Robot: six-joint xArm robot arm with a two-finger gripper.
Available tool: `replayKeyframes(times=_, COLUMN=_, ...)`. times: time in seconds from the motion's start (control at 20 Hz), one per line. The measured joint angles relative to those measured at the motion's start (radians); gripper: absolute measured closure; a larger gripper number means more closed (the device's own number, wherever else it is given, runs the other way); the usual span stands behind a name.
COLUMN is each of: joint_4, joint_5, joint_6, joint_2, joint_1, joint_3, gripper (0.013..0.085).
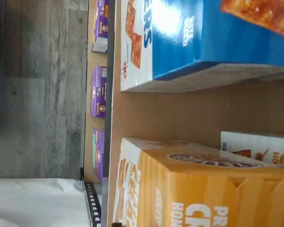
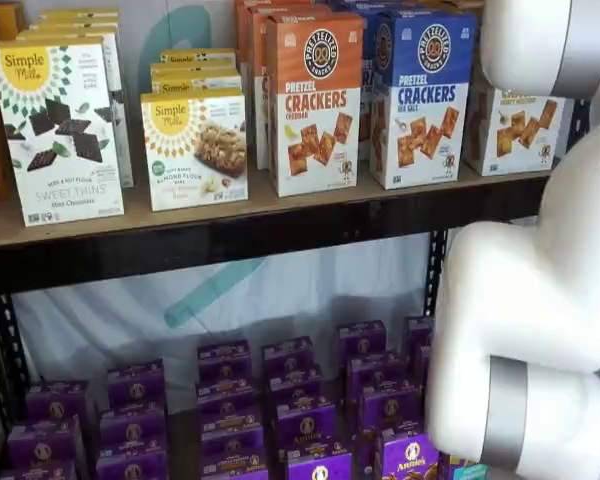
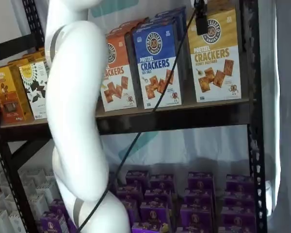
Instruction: Retrieve the yellow and white box located on the top shelf, the sixth one from the left
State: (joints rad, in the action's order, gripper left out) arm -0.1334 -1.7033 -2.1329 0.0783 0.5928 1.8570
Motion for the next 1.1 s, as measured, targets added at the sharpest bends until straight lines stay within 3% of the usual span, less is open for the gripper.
replayKeyframes(times=0.55, joint_4=0.023, joint_5=0.015, joint_6=0.009, joint_2=0.018, joint_1=-0.017, joint_3=-0.034, gripper=0.013)
replayKeyframes(times=0.65, joint_4=0.022, joint_5=0.012, joint_6=0.01, joint_2=0.017, joint_1=-0.018, joint_3=-0.034, gripper=0.021)
replayKeyframes(times=1.1, joint_4=0.016, joint_5=-0.005, joint_6=0.013, joint_2=0.006, joint_1=-0.017, joint_3=-0.014, gripper=0.021)
